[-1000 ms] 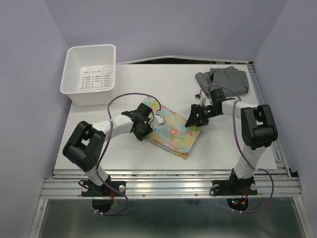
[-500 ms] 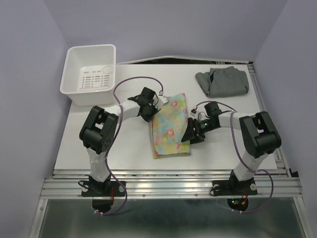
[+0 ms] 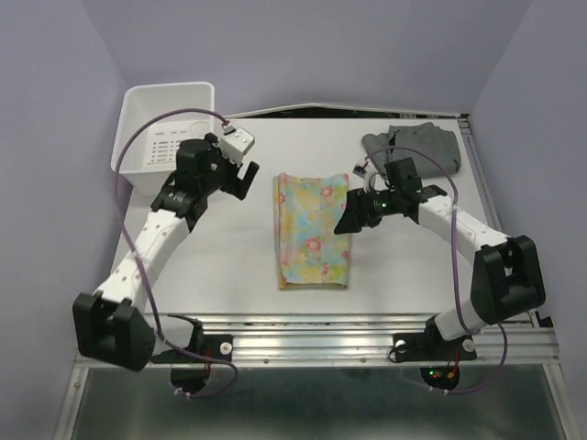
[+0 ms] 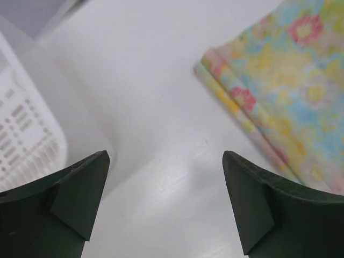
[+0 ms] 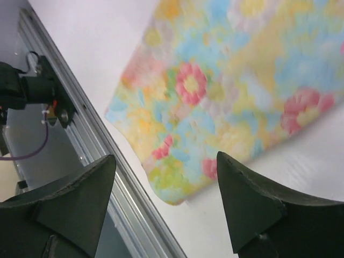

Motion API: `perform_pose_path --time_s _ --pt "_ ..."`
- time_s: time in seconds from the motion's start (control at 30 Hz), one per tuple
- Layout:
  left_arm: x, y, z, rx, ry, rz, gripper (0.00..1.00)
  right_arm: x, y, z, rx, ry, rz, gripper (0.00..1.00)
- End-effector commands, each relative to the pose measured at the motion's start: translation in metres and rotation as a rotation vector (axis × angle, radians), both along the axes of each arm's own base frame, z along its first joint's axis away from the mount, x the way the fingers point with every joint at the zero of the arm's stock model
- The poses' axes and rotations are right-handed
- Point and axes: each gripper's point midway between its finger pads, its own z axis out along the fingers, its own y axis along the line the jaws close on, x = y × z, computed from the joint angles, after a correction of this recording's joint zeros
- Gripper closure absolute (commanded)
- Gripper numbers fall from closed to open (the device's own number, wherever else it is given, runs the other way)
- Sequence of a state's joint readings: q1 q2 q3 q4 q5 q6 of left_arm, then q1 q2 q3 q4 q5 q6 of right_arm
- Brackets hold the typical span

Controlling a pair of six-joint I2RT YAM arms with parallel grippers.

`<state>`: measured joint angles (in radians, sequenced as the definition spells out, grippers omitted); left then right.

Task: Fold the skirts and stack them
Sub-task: Fold the skirt

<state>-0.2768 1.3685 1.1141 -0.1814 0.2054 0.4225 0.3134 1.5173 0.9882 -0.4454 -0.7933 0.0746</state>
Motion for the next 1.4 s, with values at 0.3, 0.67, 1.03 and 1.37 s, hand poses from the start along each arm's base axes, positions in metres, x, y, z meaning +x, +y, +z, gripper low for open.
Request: perform_pose_path --time_s 0.3,0.67,1.03,1.37 --pt "-0.08 -0.108 0.036 -0.637 0.206 -0.391 0.44 0.076 0.055 0.036 0.303 -0.034 0.051 0.48" --pt "-0.059 -0.138 -0.074 -0.685 0.586 -0.296 0.67 0.076 0.035 0.019 0.303 0.047 -0.006 0.53" --pt "-0.044 -0.105 -0.174 -0.625 0.767 -0.044 0.76 0.067 0.012 -0.09 0.155 0.235 -0.066 0.58" --pt "-0.038 -0.093 -0.207 -0.599 0.835 0.05 0.79 0.065 -0.005 -0.143 0.051 0.317 -0.138 0.69"
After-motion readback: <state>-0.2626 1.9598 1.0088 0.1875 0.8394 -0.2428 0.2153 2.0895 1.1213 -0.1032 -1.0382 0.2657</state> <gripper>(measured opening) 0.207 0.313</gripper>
